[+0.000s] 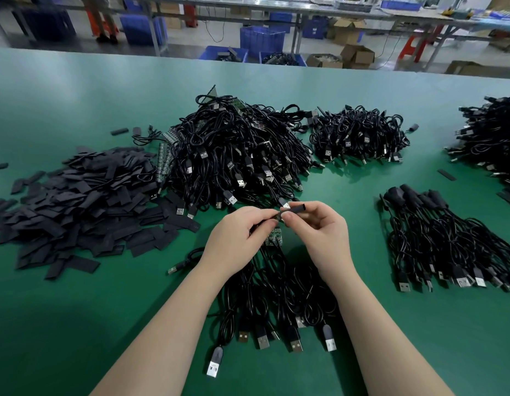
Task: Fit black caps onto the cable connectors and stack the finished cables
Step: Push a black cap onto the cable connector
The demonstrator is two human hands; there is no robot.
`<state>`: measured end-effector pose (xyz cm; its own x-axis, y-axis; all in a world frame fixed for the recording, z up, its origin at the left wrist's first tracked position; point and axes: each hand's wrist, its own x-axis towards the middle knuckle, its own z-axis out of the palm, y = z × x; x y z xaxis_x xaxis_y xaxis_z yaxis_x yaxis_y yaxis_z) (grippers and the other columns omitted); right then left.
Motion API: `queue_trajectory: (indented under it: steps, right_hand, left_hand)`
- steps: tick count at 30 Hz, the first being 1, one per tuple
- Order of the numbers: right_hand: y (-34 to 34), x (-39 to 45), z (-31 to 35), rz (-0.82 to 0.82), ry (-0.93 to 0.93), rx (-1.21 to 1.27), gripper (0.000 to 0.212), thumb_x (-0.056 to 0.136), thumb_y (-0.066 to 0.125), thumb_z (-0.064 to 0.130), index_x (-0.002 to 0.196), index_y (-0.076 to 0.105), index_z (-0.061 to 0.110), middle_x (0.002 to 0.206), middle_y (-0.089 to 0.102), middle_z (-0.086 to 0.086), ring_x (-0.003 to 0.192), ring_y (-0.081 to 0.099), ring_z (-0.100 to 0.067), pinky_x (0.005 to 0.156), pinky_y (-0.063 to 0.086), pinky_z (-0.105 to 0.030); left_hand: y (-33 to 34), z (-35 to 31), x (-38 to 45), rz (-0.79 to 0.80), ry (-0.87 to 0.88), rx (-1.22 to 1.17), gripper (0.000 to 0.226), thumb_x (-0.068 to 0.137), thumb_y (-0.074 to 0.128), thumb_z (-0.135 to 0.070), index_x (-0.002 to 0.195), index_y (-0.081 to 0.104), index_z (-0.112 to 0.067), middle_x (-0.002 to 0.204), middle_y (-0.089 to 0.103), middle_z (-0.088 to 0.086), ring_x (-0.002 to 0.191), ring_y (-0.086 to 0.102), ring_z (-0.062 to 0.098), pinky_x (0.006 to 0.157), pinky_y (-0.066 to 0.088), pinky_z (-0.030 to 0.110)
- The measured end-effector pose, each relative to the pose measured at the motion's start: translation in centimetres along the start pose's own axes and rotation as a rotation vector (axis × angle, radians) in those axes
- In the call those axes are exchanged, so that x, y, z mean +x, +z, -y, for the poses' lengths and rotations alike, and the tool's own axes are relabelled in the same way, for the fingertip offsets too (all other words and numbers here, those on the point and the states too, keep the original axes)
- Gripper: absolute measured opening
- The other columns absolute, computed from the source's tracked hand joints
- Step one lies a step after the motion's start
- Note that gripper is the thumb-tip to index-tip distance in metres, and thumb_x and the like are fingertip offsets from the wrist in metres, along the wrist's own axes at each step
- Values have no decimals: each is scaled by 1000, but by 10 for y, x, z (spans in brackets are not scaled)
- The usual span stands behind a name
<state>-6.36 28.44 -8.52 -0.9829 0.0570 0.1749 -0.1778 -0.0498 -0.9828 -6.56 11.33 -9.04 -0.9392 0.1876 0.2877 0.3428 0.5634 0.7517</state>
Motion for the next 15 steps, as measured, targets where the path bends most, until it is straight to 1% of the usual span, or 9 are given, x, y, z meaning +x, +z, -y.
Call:
queue_trajectory:
  steps: [3, 7, 15]
  right_hand:
    - [0, 0, 0, -11, -2, -6, 14, 82, 78, 4, 93, 72, 10, 86, 78, 0, 84, 74, -12, 75, 54, -17]
    - [2, -2, 1, -27, -37, -25, 14, 80, 79, 4, 90, 72, 11, 89, 78, 3, 85, 74, -11, 74, 53, -15]
    - [1, -1, 1, -15, -10, -11, 14, 82, 77, 4, 94, 71, 10, 88, 78, 1, 85, 74, -11, 75, 54, -16]
  left_hand:
    - [1, 0, 0, 5, -5, 7, 30, 93, 49, -42, 117, 67, -40, 102, 67, -19, 100, 58, 1, 82, 52, 36]
    - [1, 1, 0, 11, 5, 22, 31, 93, 50, -42, 118, 67, -38, 103, 67, -21, 101, 57, -1, 82, 52, 35]
    - [1, 0, 1, 0, 2, -1, 33, 92, 48, -44, 118, 68, -38, 104, 67, -21, 101, 58, -2, 84, 52, 34]
